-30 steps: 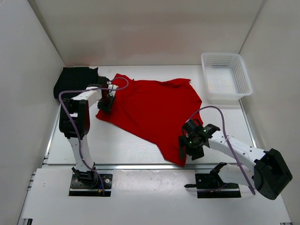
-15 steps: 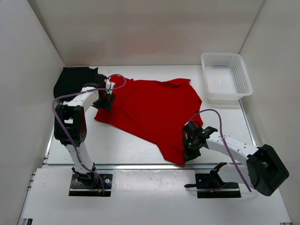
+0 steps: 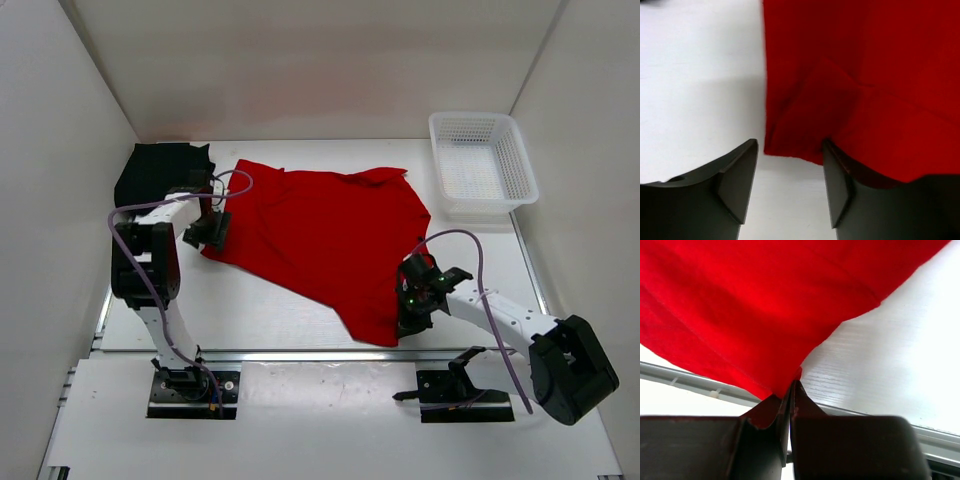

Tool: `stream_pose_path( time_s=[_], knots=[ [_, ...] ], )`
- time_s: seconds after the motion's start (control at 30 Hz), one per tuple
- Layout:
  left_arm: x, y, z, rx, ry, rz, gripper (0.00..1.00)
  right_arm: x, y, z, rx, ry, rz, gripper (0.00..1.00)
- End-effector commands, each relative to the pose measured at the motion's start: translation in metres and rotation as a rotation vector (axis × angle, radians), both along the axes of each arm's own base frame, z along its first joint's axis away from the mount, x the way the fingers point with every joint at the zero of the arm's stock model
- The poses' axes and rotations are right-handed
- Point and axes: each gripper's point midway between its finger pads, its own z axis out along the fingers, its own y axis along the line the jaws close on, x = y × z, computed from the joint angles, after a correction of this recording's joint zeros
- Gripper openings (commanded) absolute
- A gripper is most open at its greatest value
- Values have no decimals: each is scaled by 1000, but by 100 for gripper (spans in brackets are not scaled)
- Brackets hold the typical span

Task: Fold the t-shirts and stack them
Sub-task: Flatten out the tshirt

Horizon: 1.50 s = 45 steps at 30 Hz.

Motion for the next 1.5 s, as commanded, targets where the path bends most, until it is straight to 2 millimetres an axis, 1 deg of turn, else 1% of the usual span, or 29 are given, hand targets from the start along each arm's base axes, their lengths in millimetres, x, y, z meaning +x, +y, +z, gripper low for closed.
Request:
stream_pose_path(
  time_s=[0.0, 0.03, 0.1, 0.13, 0.2, 0.27, 0.33, 0.4, 0.47, 0.5, 0.53, 0.57, 0.6, 0.63, 0.67, 0.7, 0.73, 0.77, 0.8, 0.87, 1.0, 1.03, 1.1, 1.13, 1.17, 1.27, 1.37, 1.4, 1.47],
  knots=[
    [-14, -7, -13, -81, 57, 16, 63, 17, -6, 10, -24, -44, -27, 0],
    [-14, -12, -14, -97, 57, 3, 58, 21, -9, 14, -24, -67, -40, 0],
    [-17, -18, -10, -114, 55, -23, 36, 30, -21, 20, -7, -84, -117, 0],
    [-19, -19, -7, -122, 58, -33, 30, 33, -24, 24, 4, -100, -133, 0],
    [-19, -18, 5, -120, 40, -47, 5, 42, -39, 34, 13, -140, -210, 0],
    [-24, -16, 15, -112, 42, -67, 0, 50, -50, 44, 10, -175, -245, 0],
    [-29, -11, 33, -73, 13, -96, 0, 51, -57, 46, -1, -173, -258, 0],
    [-38, -12, 41, -56, -6, -138, 2, 50, -56, 47, -10, -173, -237, 0],
    [-55, -12, 48, -45, -26, -177, 4, 51, -52, 46, -5, -169, -223, 0],
    [-58, -13, 49, -38, -33, -192, 9, 52, -49, 46, 4, -173, -222, 0],
    [-68, -13, 45, -42, -21, -201, 21, 52, -47, 45, 6, -172, -217, 0],
    [-79, -8, 38, -24, 8, -198, 28, 51, -44, 44, 15, -167, -213, 0],
    [-84, -4, 35, 6, 25, -205, 43, 52, -40, 45, 35, -165, -209, 0],
    [-92, -2, 30, 20, 52, -209, 50, 52, -33, 46, 53, -167, -190, 0],
    [-102, 0, 22, 24, 86, -200, 52, 51, -29, 45, 55, -161, -178, 0],
    [-105, 2, 21, 35, 93, -200, 54, 49, -26, 44, 55, -159, -158, 5],
    [-107, 2, 20, 41, 98, -203, 61, 48, -20, 43, 55, -153, -129, 14],
    [-105, 3, 21, 39, 85, -178, 68, 44, -13, 40, 48, -135, -96, 18],
    [-103, 3, 22, 33, 72, -159, 71, 43, -11, 38, 39, -126, -86, 25],
    [-88, 3, 30, 22, 10, -120, 75, 35, 0, 33, 19, -103, -25, 32],
    [-46, -2, 49, 9, -134, -60, 73, 38, 0, 29, 17, -95, -51, 33],
    [-41, 0, 51, 11, -153, -35, 72, 39, 1, 30, 21, -103, -57, 33],
    [-24, 4, 51, 23, -188, 4, 68, 42, -1, 32, 36, -114, -76, 33],
    [-24, 4, 46, 14, -180, 4, 64, 42, -3, 31, 41, -115, -86, 32],
    [-14, 2, 47, 9, -196, 9, 60, 39, -5, 28, 41, -103, -91, 32],
    [-6, -12, 34, -54, -174, -14, 52, 31, -5, 22, 41, -81, -95, 30],
    [-2, -14, 25, -76, -151, -7, 51, 25, -3, 18, 42, -61, -94, 30],
    [-5, -19, 17, -93, -129, -17, 50, 23, -3, 17, 47, -54, -99, 30],
    [-6, -24, 13, -119, -116, -32, 51, 22, -2, 16, 53, -56, -103, 30]
  ],
)
